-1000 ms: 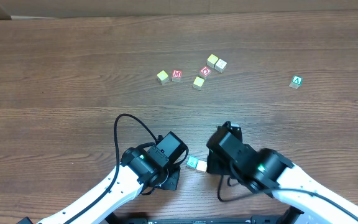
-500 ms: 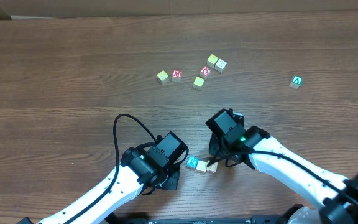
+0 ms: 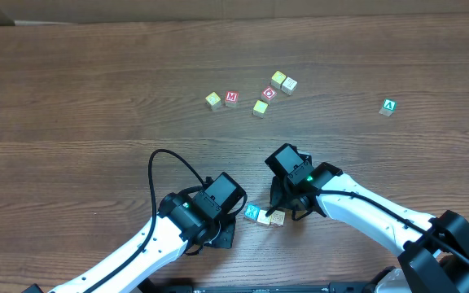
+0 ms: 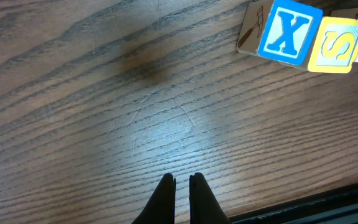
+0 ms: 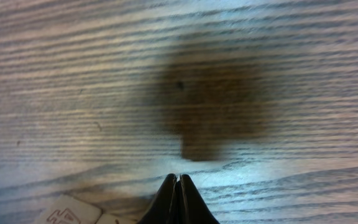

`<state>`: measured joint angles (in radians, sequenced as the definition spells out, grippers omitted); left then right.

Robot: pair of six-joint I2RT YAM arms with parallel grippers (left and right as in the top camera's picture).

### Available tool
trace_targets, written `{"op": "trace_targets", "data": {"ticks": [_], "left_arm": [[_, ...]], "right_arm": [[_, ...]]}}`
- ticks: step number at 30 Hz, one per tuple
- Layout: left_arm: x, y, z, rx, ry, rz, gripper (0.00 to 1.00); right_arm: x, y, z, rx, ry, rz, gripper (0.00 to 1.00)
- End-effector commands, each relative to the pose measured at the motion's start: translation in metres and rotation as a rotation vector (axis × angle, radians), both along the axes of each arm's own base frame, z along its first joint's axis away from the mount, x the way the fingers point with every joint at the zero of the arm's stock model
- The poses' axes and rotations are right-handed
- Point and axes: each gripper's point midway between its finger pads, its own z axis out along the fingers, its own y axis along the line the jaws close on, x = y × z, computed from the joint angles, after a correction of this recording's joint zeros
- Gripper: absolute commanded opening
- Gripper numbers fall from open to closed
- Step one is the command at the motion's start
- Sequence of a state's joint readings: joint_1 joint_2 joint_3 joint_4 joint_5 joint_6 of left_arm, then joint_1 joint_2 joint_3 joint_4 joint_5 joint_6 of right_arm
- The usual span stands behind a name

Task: Flip 3 blocks

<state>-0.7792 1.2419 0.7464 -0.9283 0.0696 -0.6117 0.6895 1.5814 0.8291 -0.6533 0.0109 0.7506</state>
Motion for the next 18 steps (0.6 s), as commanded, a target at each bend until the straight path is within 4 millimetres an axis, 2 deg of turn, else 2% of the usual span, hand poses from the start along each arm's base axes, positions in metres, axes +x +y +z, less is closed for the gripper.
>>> {"op": "trace_targets", "data": {"ticks": [1,6,9,18], "left_arm": [[0.005,-0.002,0.005,-0.007,-0.023,0.015,0.04],[0.005,-0.002,0.005,-0.007,-0.023,0.015,0.04],[0.005,-0.002,0.005,-0.007,-0.023,0.015,0.04],[0.004,-0.002,0.005,-0.007,-0.023,0.015,0.04]], "right_arm": [[-0.007,0.002,-0.002,0.016,0.028,0.03,0.04],[-0.013,0.0,-0.003,0.008,0.056,0.033,0.04],[-0.018,0.006,-0.002,0.039,0.075,0.09,0.04],[-0.02,0.007,-0.002,0.043,0.082,0.1,0.04]]}}
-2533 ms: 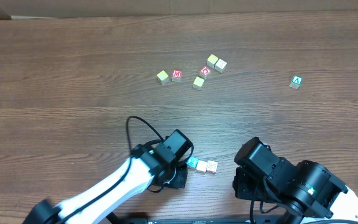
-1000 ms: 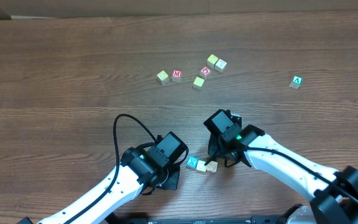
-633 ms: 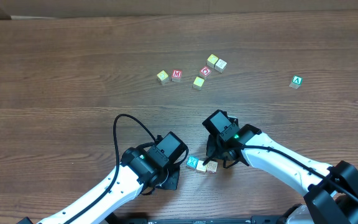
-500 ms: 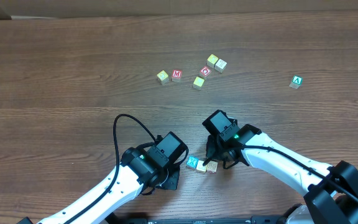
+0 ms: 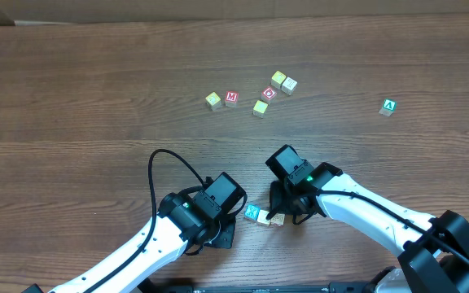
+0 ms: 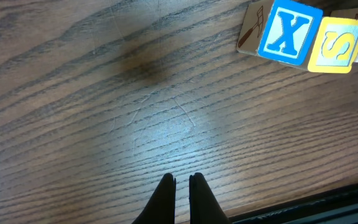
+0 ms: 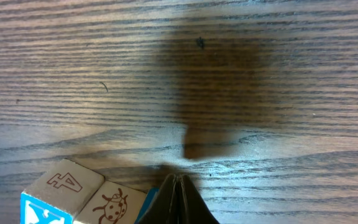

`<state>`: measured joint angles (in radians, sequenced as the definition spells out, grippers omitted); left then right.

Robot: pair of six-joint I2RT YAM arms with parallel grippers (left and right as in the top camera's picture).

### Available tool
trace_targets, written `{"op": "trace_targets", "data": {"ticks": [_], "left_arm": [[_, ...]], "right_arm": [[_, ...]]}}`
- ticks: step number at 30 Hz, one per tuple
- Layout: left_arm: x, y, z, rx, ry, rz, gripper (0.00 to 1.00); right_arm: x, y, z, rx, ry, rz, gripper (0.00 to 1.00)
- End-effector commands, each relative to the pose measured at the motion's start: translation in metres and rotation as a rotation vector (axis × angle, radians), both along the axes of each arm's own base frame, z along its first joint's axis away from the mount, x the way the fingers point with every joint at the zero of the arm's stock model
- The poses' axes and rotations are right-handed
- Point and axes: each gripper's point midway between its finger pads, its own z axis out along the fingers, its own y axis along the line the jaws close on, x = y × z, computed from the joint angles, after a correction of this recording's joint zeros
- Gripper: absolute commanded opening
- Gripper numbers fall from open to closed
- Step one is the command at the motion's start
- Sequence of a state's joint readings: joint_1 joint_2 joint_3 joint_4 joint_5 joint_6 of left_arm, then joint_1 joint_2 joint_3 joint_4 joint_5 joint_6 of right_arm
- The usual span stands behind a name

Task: Flip 3 blocks

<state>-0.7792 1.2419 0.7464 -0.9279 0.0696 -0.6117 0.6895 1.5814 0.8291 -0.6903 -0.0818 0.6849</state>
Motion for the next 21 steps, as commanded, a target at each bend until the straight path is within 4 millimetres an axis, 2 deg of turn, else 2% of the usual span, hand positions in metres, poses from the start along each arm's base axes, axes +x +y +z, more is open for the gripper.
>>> {"op": "trace_targets", "data": {"ticks": [1,21], "left_arm": [[0.004,-0.002,0.005,-0.007,-0.022,0.015,0.04],[0.004,-0.002,0.005,-0.007,-0.023,0.015,0.04]], "right_arm": [[-0.003,0.001,-0.001,0.005,0.009,0.018,0.04],[-0.014,0.004,-0.001,0.029,0.055,0.052,0.04]]}}
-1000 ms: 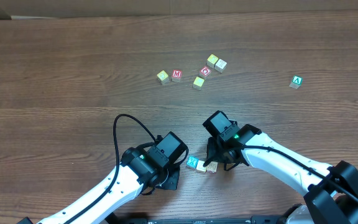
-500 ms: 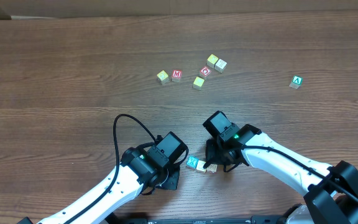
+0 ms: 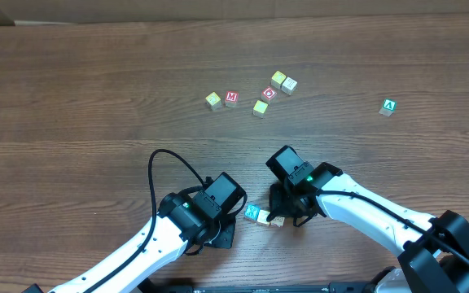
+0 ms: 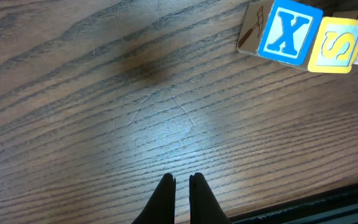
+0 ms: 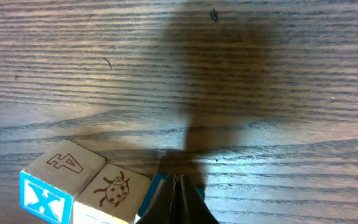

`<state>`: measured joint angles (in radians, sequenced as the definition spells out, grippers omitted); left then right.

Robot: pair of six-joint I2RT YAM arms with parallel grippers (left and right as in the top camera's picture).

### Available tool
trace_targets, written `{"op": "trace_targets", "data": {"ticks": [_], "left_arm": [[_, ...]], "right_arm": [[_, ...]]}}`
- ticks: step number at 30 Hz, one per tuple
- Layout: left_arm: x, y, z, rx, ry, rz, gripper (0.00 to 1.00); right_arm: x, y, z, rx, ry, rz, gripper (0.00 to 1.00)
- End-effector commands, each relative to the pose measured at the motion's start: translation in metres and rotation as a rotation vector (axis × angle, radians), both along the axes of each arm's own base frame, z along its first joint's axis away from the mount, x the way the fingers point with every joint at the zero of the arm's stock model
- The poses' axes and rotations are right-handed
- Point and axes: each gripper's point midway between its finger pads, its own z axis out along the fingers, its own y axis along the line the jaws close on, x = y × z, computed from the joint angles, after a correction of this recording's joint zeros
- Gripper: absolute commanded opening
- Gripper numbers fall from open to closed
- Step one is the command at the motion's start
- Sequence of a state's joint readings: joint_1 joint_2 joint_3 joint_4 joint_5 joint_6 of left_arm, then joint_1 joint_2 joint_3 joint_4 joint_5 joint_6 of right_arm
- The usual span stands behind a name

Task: Flip 3 blocks

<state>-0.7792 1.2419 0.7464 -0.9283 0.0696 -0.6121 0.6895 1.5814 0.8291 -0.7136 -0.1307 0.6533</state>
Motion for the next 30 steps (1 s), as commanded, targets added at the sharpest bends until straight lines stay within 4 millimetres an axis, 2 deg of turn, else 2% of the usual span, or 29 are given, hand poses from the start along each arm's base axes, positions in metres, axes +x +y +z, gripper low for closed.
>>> {"op": "trace_targets", "data": {"ticks": [1,23,25,30], "left_arm": [[0.004,-0.002,0.005,-0.007,-0.023,0.015,0.04],[0.005,-0.003,0.005,-0.008,-0.023,0.019,0.04],[0.005,-0.002,0.005,-0.007,-0.023,0.018,0.04],[0.007,-0.004,0.006,-0.012,-0.033,0.019,0.04]], "right_arm": [[-0.005,0.002,-0.001,0.012,0.016,0.014,0.04],[-0.003,0.003,0.0,0.017,0.005,0.039,0.04],[0.0,-0.001,-0.001,-0.004,-0.009,0.011,0.04],[0.025,-0.016,0.007,-0.068,-0.084,-0.056,0.04]]}}
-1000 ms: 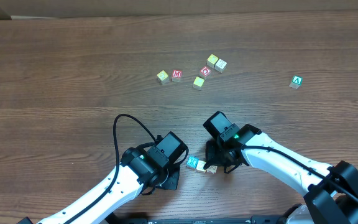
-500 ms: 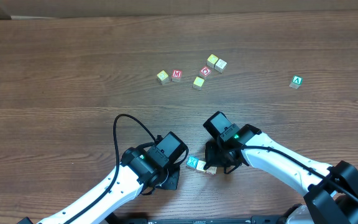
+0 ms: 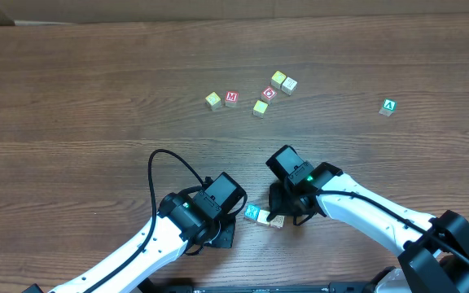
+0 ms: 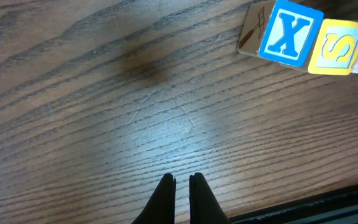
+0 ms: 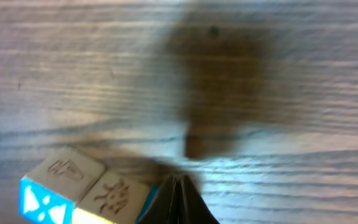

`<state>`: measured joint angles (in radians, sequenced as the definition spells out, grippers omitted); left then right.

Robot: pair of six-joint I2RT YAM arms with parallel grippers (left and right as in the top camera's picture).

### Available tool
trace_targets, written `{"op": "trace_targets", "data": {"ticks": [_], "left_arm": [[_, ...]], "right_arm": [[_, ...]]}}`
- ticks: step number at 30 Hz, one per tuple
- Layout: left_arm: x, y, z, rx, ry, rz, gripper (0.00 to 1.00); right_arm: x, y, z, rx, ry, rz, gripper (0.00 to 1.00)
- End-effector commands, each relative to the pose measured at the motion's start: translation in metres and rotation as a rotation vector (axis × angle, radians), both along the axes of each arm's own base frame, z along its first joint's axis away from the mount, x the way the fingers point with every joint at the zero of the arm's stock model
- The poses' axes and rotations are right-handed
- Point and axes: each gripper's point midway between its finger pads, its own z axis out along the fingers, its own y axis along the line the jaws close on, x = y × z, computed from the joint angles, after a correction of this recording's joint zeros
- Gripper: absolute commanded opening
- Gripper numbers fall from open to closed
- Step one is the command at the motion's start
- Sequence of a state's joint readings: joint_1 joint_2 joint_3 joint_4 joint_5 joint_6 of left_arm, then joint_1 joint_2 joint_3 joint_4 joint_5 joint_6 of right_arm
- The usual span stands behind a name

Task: Flip 3 blocks

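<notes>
Two blocks sit side by side near the table's front edge. One is the blue X block [image 3: 252, 213] [image 4: 289, 33], whose top face bears a 4 [image 5: 64, 175]. The other is a tan ladybug block [image 3: 276, 219] [image 5: 118, 196] with a yellow S face [image 4: 337, 47]. My right gripper [image 3: 287, 213] [image 5: 178, 180] is shut, with its tips down at the ladybug block's right side, and that view is blurred. My left gripper [image 3: 226, 234] [image 4: 181, 180] is shut over bare wood, left of the X block and holding nothing.
A cluster of small blocks lies at the back centre: a yellow one [image 3: 212, 99], a red M [image 3: 231, 98], a yellow one [image 3: 260, 107], a red O [image 3: 269, 93] and a further pair [image 3: 283, 81]. A teal A block [image 3: 388, 107] lies far right. The table's front edge [image 4: 303, 202] is close.
The right wrist view has gone blurred and its scene sits slightly lower, so my right gripper has shifted a little. The block pair has barely moved in the left wrist view. The left arm is still.
At first the right wrist view showed only a corner of the blocks at its bottom edge. Then the 4 and ladybug faces showed in full, with my shut right gripper beside them. It remains there now. My left gripper has stayed shut in one place throughout.
</notes>
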<state>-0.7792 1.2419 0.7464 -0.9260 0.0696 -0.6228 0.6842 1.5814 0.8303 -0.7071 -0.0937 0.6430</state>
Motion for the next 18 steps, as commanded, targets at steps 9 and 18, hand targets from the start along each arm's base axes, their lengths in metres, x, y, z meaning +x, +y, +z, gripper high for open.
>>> {"op": "trace_targets", "data": {"ticks": [9,18], "left_arm": [[0.015,-0.007,0.007,-0.019,-0.072,0.006,0.12],[0.064,0.005,0.015,0.113,-0.33,-0.092,0.04]], "right_arm": [[0.034,-0.06,0.047,-0.145,0.023,-0.12,0.04],[-0.014,-0.057,0.053,-0.09,0.25,-0.079,0.04]]}}
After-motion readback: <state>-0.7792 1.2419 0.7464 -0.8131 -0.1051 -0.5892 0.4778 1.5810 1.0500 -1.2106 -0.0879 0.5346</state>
